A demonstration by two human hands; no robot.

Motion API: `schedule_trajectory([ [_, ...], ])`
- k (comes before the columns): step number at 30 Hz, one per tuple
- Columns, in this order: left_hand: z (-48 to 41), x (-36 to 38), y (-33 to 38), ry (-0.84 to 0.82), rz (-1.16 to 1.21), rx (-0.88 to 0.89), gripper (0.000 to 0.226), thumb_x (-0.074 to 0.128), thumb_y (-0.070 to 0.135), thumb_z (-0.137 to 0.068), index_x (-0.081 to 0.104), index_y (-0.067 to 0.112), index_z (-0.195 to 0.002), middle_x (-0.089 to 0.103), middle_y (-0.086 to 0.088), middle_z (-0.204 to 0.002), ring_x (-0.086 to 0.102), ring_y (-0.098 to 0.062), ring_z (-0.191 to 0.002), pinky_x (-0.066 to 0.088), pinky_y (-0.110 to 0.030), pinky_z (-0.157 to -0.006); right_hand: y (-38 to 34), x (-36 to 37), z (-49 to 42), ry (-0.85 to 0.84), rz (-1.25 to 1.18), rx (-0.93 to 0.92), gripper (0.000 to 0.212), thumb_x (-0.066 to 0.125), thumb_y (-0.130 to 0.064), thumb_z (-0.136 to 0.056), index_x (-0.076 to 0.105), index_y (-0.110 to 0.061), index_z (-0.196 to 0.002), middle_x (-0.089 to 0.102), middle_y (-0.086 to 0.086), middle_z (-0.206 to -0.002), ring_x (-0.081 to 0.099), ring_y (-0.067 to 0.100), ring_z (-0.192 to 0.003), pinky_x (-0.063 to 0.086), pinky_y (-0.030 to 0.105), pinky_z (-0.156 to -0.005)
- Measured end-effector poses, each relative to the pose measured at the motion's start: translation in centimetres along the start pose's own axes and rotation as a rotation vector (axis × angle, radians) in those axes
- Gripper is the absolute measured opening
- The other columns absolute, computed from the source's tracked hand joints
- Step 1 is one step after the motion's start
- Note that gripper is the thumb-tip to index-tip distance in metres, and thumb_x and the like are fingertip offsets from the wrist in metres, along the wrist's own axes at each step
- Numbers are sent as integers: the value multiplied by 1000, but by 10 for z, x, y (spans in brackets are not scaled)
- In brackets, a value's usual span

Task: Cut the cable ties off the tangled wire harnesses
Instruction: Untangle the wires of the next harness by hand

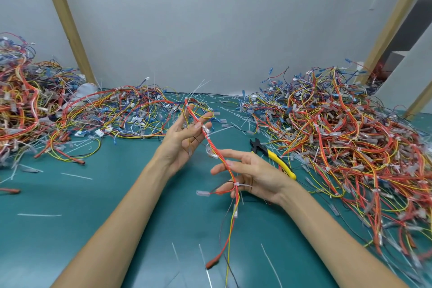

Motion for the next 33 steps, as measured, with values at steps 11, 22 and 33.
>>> schedule_trajectory([
  [11, 5, 7, 0, -155, -105, -39, 69, 55, 1, -87, 39, 31, -146, 59, -5, -137, 67, -9, -81, 55, -21, -73, 5, 7, -1, -71, 16, 55, 41, 58, -27, -98, 53, -29, -139, 67, 8, -120, 71, 37, -97, 56, 29, -70],
  [22, 17, 31, -9, -449, -118, -199, 70, 62, 2, -78, 51, 38, -138, 63, -6, -129, 66, -11, -76, 55, -22, -79, 5, -11, -10, 49, -427, 21, 54, 40, -43, -98, 59, -5, -131, 60, 21, -131, 61, 37, -118, 52, 47, -96],
  [33, 51, 60, -57, -820, -376, -511, 69, 74, 21, -83, 44, 30, -144, 63, -7, -126, 70, -12, -73, 51, -19, -61, -24, -67, -9, 349, -599, -134, 41, 56, -36, -90, 63, 0, -106, 66, 24, -109, 67, 36, -97, 59, 40, -73],
])
Point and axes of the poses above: each hand's wrist, its own z-axis away from the middle knuckle, its own x-axis out of the palm, y = z × x, the point moved 8 cm from there along -z, towards the middle knuckle
